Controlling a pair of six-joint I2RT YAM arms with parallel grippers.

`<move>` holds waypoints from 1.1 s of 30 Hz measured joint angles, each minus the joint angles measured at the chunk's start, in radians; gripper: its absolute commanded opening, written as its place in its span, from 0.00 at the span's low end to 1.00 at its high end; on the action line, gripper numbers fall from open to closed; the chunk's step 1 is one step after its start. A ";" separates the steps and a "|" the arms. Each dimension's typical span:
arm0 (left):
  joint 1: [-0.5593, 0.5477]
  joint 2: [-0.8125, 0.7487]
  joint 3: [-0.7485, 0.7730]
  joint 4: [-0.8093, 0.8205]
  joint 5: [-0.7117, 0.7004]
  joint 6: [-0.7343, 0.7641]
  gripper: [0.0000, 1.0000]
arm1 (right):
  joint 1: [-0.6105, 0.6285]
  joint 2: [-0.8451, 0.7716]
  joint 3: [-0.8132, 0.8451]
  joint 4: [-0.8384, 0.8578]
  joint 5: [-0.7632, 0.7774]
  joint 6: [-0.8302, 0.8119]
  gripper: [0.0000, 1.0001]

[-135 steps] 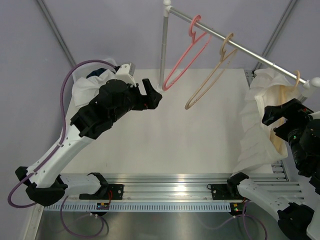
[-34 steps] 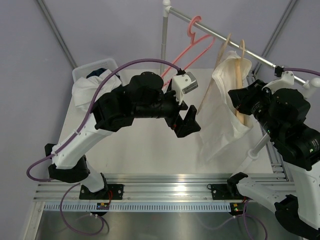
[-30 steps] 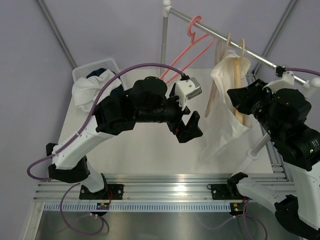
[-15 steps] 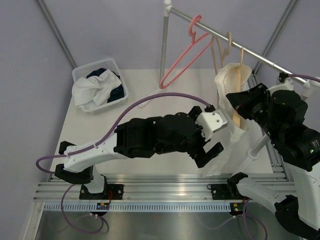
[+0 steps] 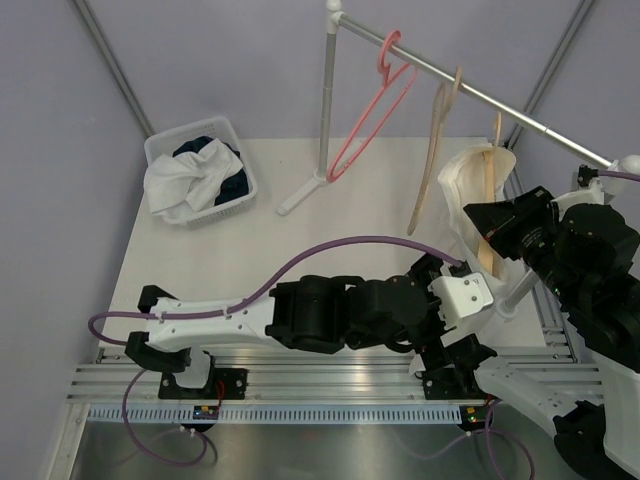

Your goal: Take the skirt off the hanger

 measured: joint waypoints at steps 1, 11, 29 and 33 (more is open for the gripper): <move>0.000 0.006 -0.007 0.022 0.000 0.002 0.99 | 0.000 -0.003 0.000 0.000 0.000 -0.001 0.00; 0.011 0.010 -0.144 0.140 0.035 0.064 0.99 | 0.000 0.006 0.050 -0.004 -0.012 -0.044 0.00; 0.181 0.041 -0.078 0.148 0.342 0.068 0.98 | 0.000 0.015 0.032 -0.003 -0.122 -0.110 0.00; 0.182 0.058 -0.051 0.126 0.366 0.065 0.86 | 0.000 0.016 0.032 -0.003 -0.127 -0.121 0.00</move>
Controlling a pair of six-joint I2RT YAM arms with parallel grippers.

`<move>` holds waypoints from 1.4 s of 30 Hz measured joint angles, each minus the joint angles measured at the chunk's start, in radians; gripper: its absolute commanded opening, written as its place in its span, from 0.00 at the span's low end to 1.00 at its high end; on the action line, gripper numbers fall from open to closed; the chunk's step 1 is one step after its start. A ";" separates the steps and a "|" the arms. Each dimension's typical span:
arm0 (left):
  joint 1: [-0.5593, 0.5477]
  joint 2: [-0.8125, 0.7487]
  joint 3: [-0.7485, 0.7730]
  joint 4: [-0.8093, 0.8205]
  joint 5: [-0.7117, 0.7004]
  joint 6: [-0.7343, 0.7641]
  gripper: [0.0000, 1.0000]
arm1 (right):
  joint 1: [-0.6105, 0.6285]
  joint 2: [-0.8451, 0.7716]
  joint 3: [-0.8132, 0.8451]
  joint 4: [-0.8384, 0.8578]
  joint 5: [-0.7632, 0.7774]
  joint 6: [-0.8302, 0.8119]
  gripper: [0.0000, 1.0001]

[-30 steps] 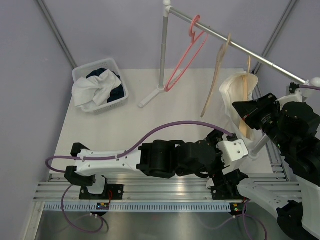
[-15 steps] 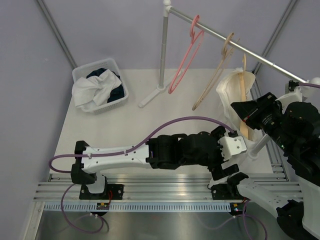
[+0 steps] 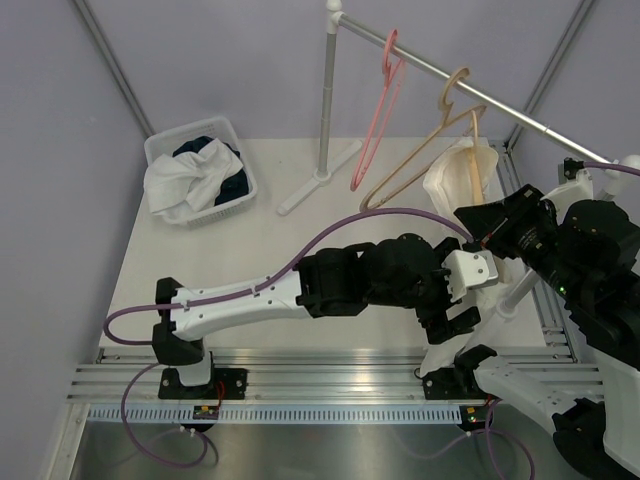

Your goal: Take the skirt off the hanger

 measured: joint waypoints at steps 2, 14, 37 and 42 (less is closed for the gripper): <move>0.003 0.014 0.014 -0.017 0.017 -0.003 0.84 | 0.000 0.000 0.003 0.000 -0.002 -0.003 0.00; 0.013 0.057 0.082 -0.087 0.089 -0.042 0.93 | -0.003 -0.001 0.011 0.011 -0.002 -0.022 0.00; 0.066 -0.276 -0.262 -0.103 -0.235 -0.171 0.00 | -0.007 -0.046 0.000 0.006 0.045 -0.056 0.00; 0.071 -0.435 -0.384 -0.109 -0.309 -0.226 0.00 | -0.005 -0.006 0.071 -0.043 0.001 -0.025 0.00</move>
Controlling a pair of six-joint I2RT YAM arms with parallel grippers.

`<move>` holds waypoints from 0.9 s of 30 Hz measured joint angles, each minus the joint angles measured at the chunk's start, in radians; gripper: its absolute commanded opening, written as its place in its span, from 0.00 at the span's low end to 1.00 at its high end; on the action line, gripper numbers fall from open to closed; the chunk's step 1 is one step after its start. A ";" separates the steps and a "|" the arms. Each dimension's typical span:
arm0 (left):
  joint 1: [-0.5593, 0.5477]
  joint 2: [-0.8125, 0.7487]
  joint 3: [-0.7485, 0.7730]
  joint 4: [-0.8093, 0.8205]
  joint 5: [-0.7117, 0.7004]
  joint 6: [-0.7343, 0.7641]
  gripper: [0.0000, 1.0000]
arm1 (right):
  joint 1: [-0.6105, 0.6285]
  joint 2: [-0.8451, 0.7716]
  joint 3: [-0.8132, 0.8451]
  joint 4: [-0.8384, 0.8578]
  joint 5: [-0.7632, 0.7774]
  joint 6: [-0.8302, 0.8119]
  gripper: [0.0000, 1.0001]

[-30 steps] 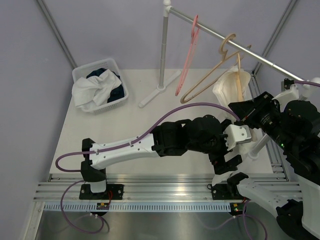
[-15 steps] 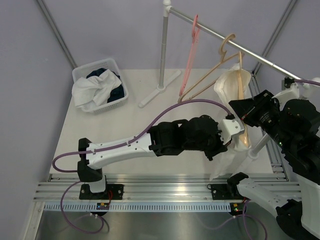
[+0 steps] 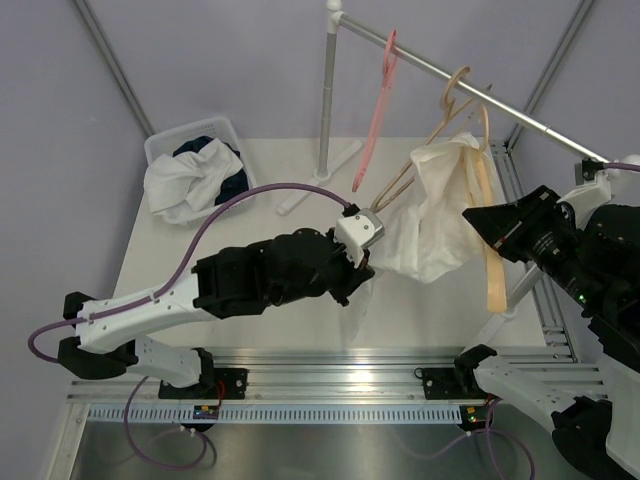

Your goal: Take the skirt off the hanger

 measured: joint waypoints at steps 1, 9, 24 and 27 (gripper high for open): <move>0.004 -0.006 -0.004 -0.006 -0.012 -0.010 0.00 | 0.001 0.014 0.027 -0.011 -0.018 0.006 0.00; 0.032 0.203 0.181 -0.101 -0.059 -0.011 0.00 | 0.001 0.030 0.113 -0.085 -0.215 0.025 0.00; 0.179 0.404 0.253 -0.108 -0.031 0.048 0.00 | 0.001 -0.105 0.223 -0.233 -0.356 0.135 0.00; 0.196 0.386 0.218 -0.108 -0.032 0.048 0.00 | 0.001 -0.138 0.236 -0.233 -0.307 0.145 0.00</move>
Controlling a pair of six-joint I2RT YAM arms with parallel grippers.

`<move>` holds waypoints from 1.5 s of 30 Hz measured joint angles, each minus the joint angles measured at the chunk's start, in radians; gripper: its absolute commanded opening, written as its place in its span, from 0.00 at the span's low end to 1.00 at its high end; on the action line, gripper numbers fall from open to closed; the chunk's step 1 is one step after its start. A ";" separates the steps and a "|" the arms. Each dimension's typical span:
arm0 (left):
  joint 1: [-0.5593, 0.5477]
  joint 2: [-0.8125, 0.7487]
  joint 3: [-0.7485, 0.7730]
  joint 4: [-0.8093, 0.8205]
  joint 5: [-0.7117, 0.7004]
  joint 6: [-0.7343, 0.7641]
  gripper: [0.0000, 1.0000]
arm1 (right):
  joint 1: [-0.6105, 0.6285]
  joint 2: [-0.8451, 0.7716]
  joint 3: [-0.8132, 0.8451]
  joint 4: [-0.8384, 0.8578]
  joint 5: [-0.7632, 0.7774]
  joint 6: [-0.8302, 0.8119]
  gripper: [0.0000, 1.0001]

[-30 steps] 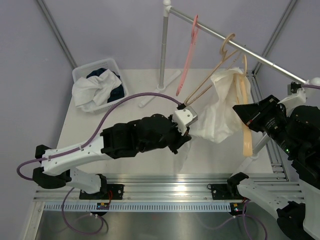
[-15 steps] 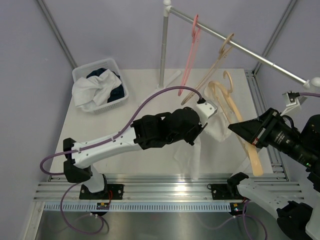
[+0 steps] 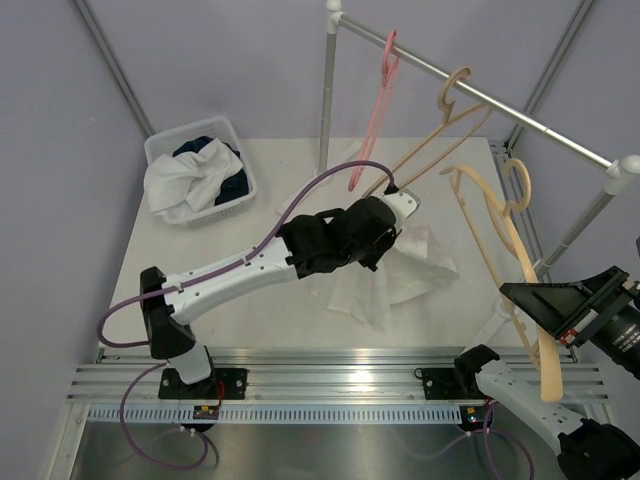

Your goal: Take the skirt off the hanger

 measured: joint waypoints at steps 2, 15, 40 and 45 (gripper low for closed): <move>0.001 -0.044 -0.079 0.010 0.005 -0.004 0.00 | 0.000 -0.018 -0.015 0.003 0.045 0.003 0.00; -0.011 -0.524 -0.373 -0.105 -0.046 -0.161 0.00 | 0.000 0.050 -0.206 0.014 0.414 -0.015 0.00; -0.011 -0.587 -0.455 -0.208 -0.108 -0.260 0.00 | 0.000 0.130 -0.309 0.337 0.619 -0.125 0.00; -0.011 -0.587 -0.459 -0.208 -0.108 -0.279 0.00 | 0.000 0.122 -0.360 0.356 0.646 -0.126 0.00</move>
